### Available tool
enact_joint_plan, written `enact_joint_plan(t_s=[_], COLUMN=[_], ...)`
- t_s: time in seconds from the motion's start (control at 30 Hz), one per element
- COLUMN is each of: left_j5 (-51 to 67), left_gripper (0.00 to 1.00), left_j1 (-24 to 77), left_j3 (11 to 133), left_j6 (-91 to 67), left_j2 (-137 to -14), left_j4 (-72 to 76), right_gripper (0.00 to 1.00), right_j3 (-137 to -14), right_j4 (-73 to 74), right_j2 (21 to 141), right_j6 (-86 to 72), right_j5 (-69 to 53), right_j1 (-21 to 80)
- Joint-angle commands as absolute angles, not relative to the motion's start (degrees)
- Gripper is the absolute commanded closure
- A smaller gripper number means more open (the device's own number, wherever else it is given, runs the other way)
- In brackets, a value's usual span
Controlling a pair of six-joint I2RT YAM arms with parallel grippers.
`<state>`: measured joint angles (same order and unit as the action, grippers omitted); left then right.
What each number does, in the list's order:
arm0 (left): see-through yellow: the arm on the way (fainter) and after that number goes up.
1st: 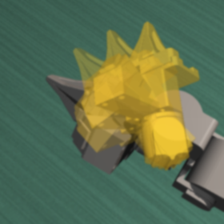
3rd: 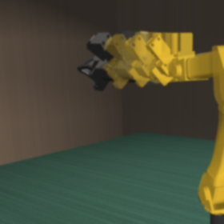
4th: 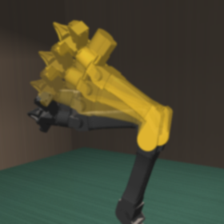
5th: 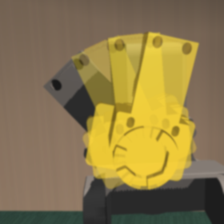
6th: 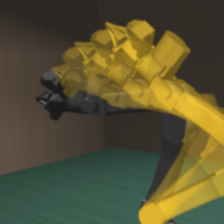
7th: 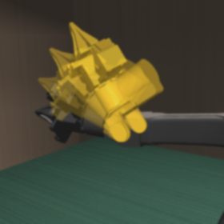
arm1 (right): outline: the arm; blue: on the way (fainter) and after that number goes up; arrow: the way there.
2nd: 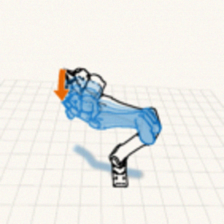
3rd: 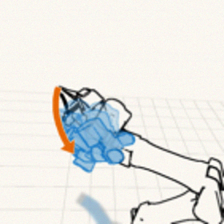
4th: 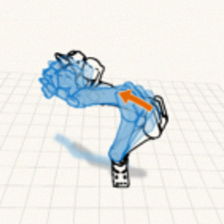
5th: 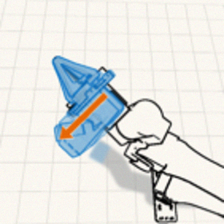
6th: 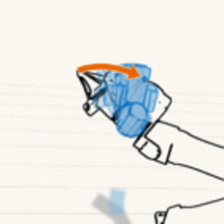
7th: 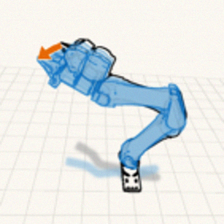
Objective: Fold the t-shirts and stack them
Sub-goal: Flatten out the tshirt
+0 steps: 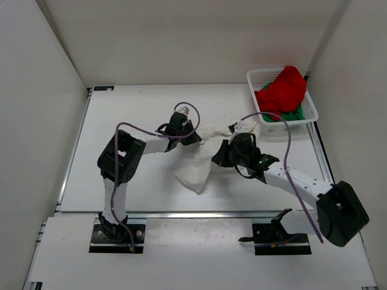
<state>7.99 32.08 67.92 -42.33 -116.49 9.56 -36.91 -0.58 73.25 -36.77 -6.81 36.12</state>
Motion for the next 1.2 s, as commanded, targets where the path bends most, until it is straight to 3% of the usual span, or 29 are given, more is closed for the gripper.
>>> enact_joint_plan(t_s=[0.0,0.2,0.37,0.57,0.7,0.87,1.03,1.17], left_j5=[6.9,5.2,6.1,9.4,10.2,9.8,2.3,1.2], left_gripper=[1.0,1.0,1.0,0.99,0.98,0.96,0.95,0.92], left_j1=[30.2,24.5,18.5,8.8,4.3,2.2,8.9,13.4], left_j3=[66.3,64.5,71.2,83.8,93.6,103.5,106.4,111.9], left_j6=[-43.8,-43.6,-43.0,-42.6,-42.0,-41.3,-34.7,-30.6], left_j2=[-107.2,-92.0,-79.9,-73.0,-73.5,-77.2,-86.7,-102.1], left_j4=[12.1,7.5,0.4,-7.6,-12.0,-15.2,-16.1,-18.0], right_gripper=[1.0,1.0,1.0,1.0,1.0,1.0,0.99,1.0], right_j3=[-43.1,-61.8,-87.6,-111.1,-117.6,-114.4,-83.4,-65.0], right_j4=[5.0,15.1,22.6,30.6,32.8,32.1,19.1,10.7], right_j2=[66.6,66.7,71.4,76.1,76.6,75.6,69.6,71.5], right_j6=[-32.6,-26.4,-20.0,-13.2,-11.4,-12.8,-25.0,-27.2], right_j5=[-5.4,-6.4,-4.8,4.4,9.6,5.5,-15.8,-17.1], right_j1=[32.6,29.1,33.1,48.1,54.8,48.2,24.9,18.7])
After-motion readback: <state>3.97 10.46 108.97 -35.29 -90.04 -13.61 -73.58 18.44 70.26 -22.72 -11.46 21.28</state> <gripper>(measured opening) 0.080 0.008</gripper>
